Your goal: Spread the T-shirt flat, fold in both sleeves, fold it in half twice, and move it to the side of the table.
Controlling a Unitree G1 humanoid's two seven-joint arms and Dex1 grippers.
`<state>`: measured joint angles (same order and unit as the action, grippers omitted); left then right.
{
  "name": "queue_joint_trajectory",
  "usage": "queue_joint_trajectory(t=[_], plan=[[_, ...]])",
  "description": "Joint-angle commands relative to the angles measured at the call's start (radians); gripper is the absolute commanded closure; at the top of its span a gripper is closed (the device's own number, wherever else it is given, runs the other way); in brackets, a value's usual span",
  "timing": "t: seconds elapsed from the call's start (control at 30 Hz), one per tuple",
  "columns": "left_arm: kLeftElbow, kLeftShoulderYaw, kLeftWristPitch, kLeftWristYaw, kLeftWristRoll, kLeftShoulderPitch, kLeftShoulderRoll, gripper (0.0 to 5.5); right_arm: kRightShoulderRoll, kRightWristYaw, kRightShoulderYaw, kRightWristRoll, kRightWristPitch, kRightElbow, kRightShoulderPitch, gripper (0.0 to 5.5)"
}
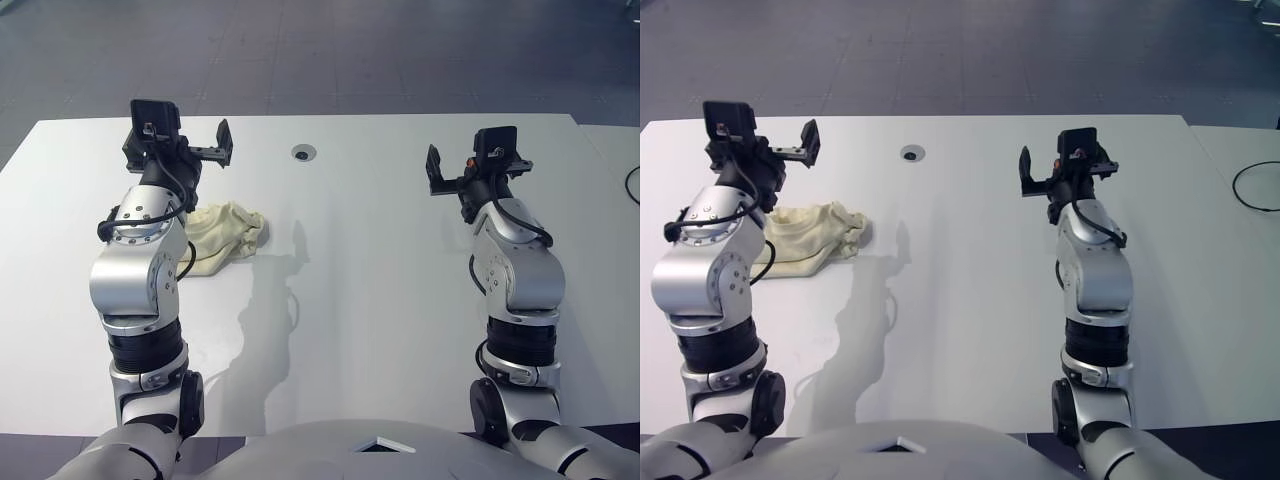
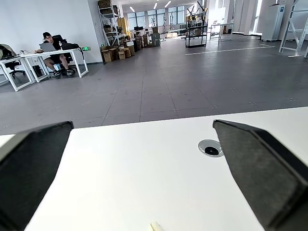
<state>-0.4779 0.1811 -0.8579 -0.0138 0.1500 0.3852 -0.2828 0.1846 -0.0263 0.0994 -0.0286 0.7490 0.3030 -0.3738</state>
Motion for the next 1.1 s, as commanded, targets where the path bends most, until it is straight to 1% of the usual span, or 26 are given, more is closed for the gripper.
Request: queue_joint_trajectory(t=[0.03,0.53,0.77,1.0,1.1], plan=[[0.007,0.001,0.004,0.000,-0.008,-0.009,0.003,0.10,0.002,-0.003,-0.001,0.000,-0.001,-0.009,-0.001,0.12],[0.028,0.017,0.015,-0.007,-0.008,-0.030,-0.008,0.10,0.002,0.000,0.000,0.003,-0.003,-0.005,0.006,0.12],[0.195,0.072,0.120,-0.096,-0.019,-0.116,-0.116,0.10,-0.005,0.006,-0.004,0.006,0.000,0.008,0.019,0.12],[0.412,0.045,0.230,-0.201,-0.004,-0.179,-0.129,0.10,-0.008,0.005,-0.009,0.007,0.000,0.008,0.015,0.12],[0.453,0.024,0.276,-0.216,-0.029,-0.198,-0.145,0.10,-0.006,0.001,-0.010,0.006,-0.003,-0.001,0.005,0.12]])
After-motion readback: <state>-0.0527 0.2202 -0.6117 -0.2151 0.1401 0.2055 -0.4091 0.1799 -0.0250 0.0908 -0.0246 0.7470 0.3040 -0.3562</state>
